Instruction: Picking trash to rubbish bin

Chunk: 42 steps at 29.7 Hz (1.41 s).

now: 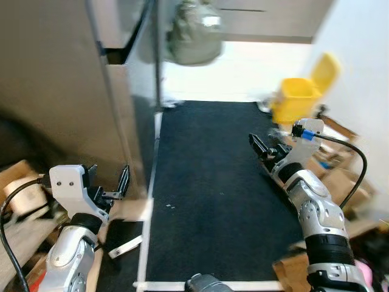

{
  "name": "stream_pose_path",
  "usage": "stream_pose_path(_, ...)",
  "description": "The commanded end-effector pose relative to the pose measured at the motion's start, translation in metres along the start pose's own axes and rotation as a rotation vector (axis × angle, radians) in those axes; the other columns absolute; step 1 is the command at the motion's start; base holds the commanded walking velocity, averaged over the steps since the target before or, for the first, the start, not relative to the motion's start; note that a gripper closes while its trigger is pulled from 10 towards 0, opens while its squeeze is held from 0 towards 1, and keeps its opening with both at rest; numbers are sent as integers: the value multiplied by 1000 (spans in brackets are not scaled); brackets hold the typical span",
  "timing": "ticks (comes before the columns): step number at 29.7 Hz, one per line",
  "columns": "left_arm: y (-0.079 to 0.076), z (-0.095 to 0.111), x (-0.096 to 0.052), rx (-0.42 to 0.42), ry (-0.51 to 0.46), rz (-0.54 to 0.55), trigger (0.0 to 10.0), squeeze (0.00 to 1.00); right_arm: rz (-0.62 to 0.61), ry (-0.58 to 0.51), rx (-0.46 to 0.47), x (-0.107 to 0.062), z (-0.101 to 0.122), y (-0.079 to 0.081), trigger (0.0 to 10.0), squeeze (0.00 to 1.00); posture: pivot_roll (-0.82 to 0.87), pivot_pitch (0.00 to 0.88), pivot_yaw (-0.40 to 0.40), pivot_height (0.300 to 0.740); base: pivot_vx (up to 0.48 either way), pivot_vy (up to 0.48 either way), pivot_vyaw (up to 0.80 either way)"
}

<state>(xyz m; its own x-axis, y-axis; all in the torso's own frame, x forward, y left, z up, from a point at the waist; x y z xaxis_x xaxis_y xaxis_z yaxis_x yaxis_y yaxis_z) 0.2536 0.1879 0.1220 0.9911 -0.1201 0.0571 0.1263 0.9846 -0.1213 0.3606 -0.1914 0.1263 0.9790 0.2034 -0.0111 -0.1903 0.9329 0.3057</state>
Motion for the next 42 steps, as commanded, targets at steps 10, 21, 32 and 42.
stream_pose_path(10,-8,-1,-1,-71,19,-64,10000,0,-3,7,13,0,-1,-2,10000,0,-53,0,-37,740,0,0,-800)
stream_pose_path(21,-11,-3,-1,-83,44,-125,10000,0,-18,62,-67,-16,-10,-4,10000,0,-46,0,-51,740,0,0,-800)
stream_pose_path(32,-15,-10,-34,-8,90,-69,10000,0,-41,103,-110,-79,-35,15,10000,0,-133,0,-7,740,0,0,-800)
stream_pose_path(42,-26,-1,-9,-5,42,-152,10000,0,-13,52,-84,-58,-19,15,10000,0,-140,0,-12,740,0,0,-800)
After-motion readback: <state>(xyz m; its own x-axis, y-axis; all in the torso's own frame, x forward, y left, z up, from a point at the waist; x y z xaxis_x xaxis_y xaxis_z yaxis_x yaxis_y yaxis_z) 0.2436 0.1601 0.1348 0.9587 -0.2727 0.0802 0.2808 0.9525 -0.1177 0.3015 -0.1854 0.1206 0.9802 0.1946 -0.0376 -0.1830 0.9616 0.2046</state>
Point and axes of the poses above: a point about 5 cm out from each wrist's last joint towards the gripper, its own x axis pointing out of the wrist towards the gripper, its own z axis along the axis of the wrist's last joint, y = z × x, the point moved 4 cm from there along x, pointing out of the wrist towards the gripper, and after that the axes turned 1 degree about x, right-handed, at the moved point
